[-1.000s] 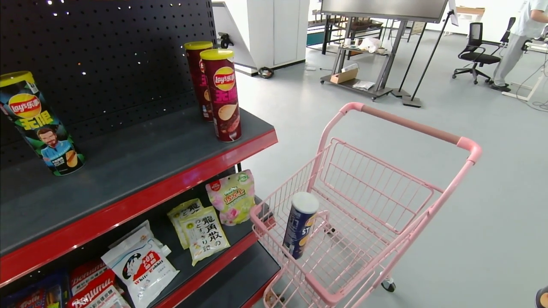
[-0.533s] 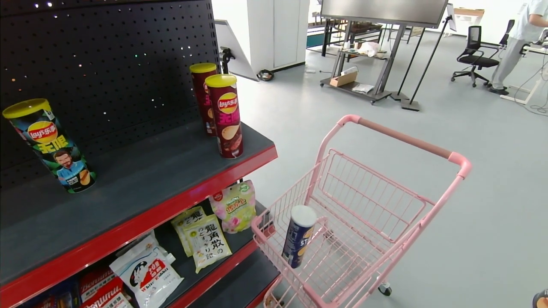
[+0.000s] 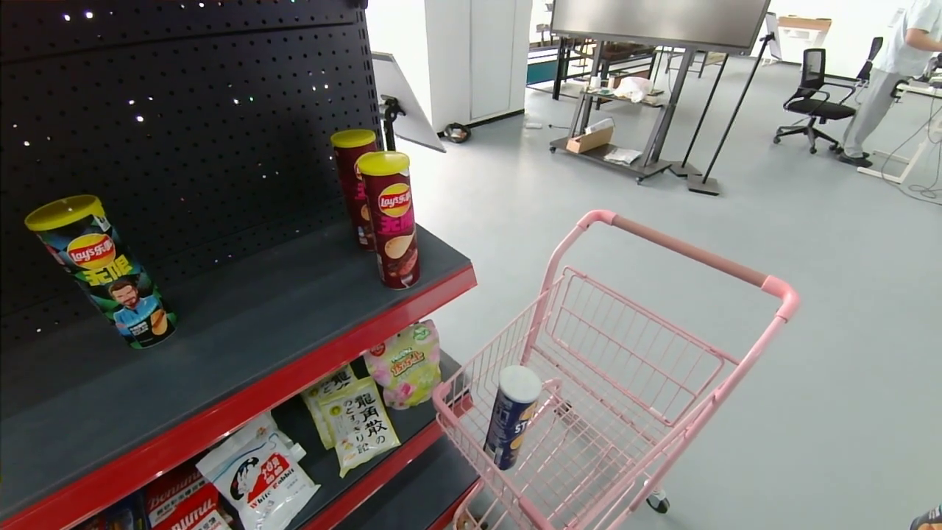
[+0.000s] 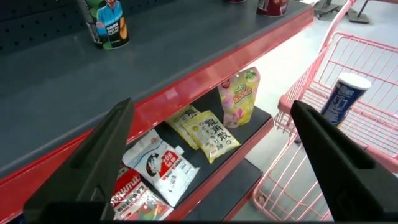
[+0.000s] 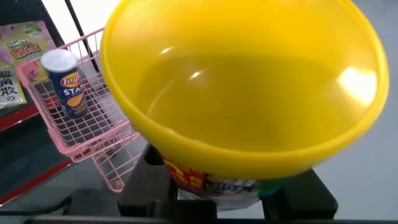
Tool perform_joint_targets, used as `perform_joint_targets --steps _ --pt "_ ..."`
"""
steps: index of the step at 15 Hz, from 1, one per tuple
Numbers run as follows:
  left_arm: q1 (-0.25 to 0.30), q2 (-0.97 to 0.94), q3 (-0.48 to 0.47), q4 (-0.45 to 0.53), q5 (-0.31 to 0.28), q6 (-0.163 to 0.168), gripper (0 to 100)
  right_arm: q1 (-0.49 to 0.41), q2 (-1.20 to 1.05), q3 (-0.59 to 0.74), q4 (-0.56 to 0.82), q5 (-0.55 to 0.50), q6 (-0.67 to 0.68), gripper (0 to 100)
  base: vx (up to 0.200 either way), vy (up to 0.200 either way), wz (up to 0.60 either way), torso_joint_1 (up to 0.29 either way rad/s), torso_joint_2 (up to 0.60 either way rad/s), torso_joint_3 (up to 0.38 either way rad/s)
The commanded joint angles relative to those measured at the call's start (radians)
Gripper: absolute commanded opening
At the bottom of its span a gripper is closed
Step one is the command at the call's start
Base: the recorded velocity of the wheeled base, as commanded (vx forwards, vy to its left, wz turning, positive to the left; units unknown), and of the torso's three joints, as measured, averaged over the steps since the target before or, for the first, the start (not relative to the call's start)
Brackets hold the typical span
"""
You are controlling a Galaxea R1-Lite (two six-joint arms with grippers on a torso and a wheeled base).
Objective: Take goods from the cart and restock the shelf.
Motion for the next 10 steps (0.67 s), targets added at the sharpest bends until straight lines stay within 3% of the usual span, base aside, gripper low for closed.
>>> perform_joint_targets --steps 1,10 --pt "0.001 0.0 0.0 0.0 0.0 0.0 100 -0.001 0.004 0.009 0.001 -0.002 0.0 0 0.0 0.0 0.0 0.0 0.0 0.0" --pt "0.0 0.0 0.0 0.0 0.0 0.0 100 0.001 -0.013 0.022 -0.008 -0.014 -0.005 0 0.0 0.0 0.6 0.007 0.0 -0.003"
